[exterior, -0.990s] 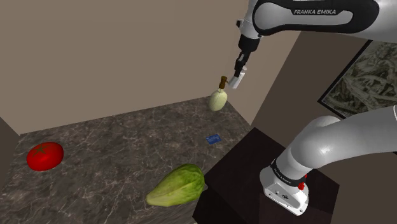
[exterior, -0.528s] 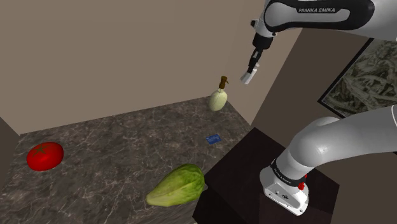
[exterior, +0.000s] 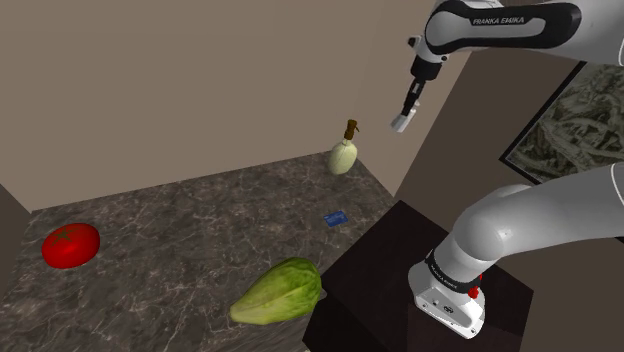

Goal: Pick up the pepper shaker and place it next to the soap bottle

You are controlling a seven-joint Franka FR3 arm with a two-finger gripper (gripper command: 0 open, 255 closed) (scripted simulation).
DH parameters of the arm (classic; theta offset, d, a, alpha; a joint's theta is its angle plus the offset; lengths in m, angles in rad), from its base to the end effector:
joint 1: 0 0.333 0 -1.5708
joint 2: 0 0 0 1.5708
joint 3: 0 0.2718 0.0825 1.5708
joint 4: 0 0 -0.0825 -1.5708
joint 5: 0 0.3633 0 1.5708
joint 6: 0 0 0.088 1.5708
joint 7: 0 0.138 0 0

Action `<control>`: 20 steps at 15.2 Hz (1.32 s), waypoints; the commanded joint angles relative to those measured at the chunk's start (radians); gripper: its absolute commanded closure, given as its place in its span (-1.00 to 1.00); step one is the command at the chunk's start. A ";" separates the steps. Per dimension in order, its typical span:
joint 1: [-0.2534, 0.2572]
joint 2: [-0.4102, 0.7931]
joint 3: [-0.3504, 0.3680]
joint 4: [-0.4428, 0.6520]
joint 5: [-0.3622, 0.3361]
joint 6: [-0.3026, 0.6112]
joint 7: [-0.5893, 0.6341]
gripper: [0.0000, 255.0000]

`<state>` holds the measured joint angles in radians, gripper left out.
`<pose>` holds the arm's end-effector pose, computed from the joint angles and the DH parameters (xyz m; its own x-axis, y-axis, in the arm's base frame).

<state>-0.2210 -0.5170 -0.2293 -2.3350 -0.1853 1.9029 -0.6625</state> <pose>0.3614 -0.1990 0.4652 0.9575 0.2877 0.0177 0.2847 -0.9536 0.0983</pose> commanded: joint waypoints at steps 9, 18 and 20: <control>-0.006 0.020 -0.016 -0.120 -0.014 0.141 0.007 1.00; -0.009 0.063 -0.031 -0.211 -0.025 0.274 0.015 1.00; -0.010 0.076 -0.034 -0.228 -0.027 0.304 0.017 1.00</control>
<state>-0.2304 -0.4450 -0.2630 -2.5506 -0.2105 2.1900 -0.6484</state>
